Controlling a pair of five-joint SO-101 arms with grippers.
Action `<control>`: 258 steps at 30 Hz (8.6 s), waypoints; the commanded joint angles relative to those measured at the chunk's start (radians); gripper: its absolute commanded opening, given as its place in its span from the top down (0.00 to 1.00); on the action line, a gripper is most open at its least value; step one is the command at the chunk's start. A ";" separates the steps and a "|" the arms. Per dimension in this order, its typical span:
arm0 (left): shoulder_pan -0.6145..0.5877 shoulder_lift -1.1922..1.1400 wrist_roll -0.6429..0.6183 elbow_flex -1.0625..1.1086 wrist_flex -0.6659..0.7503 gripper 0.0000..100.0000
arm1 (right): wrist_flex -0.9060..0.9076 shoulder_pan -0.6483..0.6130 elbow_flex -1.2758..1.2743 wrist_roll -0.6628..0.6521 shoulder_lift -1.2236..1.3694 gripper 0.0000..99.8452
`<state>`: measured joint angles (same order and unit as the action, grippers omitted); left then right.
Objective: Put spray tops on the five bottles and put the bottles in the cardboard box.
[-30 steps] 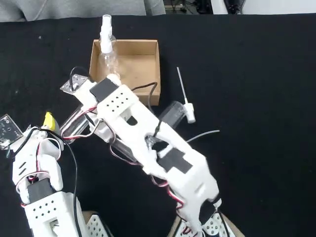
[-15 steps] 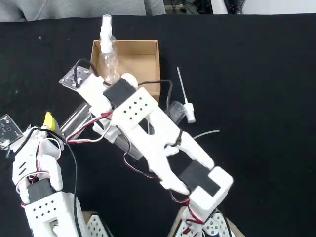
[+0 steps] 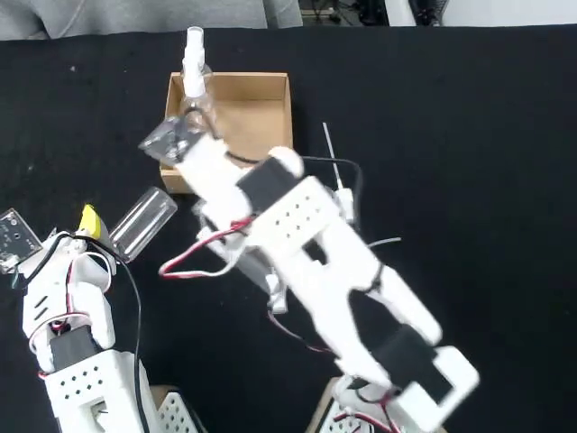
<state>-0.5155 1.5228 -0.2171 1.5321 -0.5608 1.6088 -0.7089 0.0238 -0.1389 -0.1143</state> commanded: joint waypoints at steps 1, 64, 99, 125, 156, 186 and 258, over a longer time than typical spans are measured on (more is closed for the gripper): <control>-0.001 0.011 0.005 -0.002 0.025 0.81 | -0.072 0.054 -0.082 -0.008 -0.143 0.95; 0.424 0.009 0.106 -0.197 -0.325 0.71 | -0.789 0.746 -0.858 0.313 -1.029 0.95; 0.918 -0.002 0.127 -0.209 -0.493 0.72 | -0.875 0.827 -0.946 0.350 -1.130 0.95; 0.964 -0.578 0.015 -0.348 -0.282 0.72 | -0.885 0.829 -0.951 0.347 -1.125 0.95; 1.066 -1.171 -0.143 -0.535 -0.114 0.80 | -0.885 0.829 -0.951 0.345 -1.129 0.95; 0.766 -1.171 0.385 -0.704 -0.428 0.94 | -0.884 0.827 -0.951 0.345 -1.130 0.95; 0.572 -1.178 -0.107 -1.112 -0.945 0.85 | -0.884 0.824 -0.952 0.345 -1.121 0.95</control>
<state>0.0414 0.3368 -0.1741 0.4687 -1.5075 0.7572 0.0951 -0.9321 0.2018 -1.2190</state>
